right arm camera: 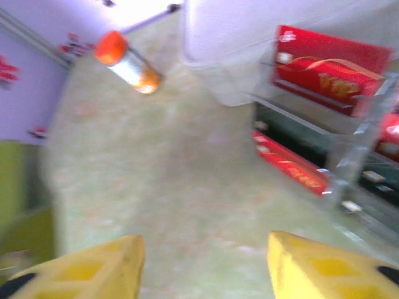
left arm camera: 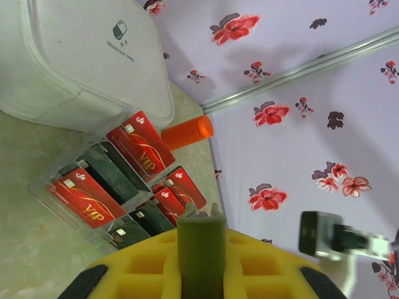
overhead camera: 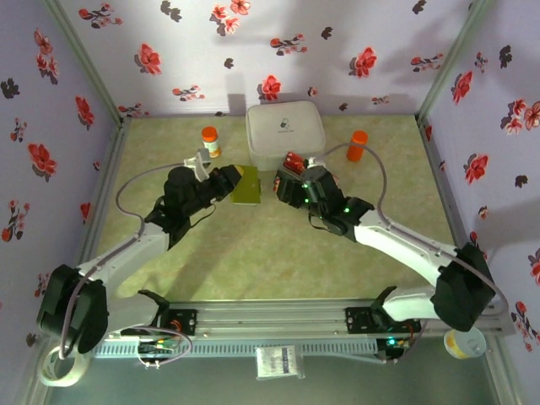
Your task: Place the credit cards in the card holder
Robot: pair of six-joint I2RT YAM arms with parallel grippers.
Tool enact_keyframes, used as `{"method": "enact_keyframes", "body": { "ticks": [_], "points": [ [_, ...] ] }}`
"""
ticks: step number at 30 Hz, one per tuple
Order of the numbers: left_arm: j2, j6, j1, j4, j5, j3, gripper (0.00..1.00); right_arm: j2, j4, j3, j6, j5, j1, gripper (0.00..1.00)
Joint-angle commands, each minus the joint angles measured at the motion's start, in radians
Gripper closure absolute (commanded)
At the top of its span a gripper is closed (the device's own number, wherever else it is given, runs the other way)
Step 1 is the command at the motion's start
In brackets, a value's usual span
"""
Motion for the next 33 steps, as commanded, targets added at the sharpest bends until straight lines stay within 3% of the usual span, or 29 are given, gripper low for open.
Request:
{"method": "enact_keyframes", "body": {
  "ticks": [1, 9, 15, 21, 33],
  "points": [
    [0.033, -0.031, -0.003, 0.103, 0.039, -0.003, 1.0, 0.0, 0.156, -0.02, 0.069, -0.175, 0.003, 0.38],
    [0.084, -0.09, -0.001, 0.184, 0.041, 0.001, 1.0, 0.133, 0.283, 0.026, 0.119, -0.242, -0.004, 0.29],
    [0.132, -0.2, 0.011, 0.346, 0.04, -0.026, 1.0, 0.167, 0.525, -0.09, 0.223, -0.302, -0.079, 0.44],
    [0.196, -0.296, 0.023, 0.518, 0.041, -0.035, 1.0, 0.172, 0.651, -0.154, 0.282, -0.34, -0.114, 0.6],
    [0.228, -0.344, 0.033, 0.584, 0.073, 0.003, 1.0, 0.256, 0.943, -0.217, 0.442, -0.431, -0.16, 0.64]
  ]
}}
